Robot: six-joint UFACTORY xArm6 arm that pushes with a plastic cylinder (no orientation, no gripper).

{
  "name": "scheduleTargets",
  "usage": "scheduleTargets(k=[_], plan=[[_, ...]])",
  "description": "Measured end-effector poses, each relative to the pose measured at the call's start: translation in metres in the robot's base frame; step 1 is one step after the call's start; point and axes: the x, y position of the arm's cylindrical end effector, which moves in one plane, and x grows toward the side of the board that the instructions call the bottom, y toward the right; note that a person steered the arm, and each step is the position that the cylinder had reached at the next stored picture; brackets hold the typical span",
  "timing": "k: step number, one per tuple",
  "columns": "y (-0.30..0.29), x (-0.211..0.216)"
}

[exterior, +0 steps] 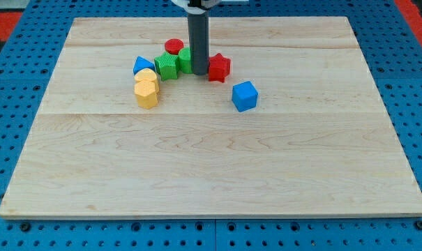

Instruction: Push group of blocks left and down

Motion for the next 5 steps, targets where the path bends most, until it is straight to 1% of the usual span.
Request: scheduleTargets(k=[2, 3, 4, 5], plan=[[0.015, -0.054], [0.015, -0.065], [-0.006, -0.061], [-0.046, -0.039]])
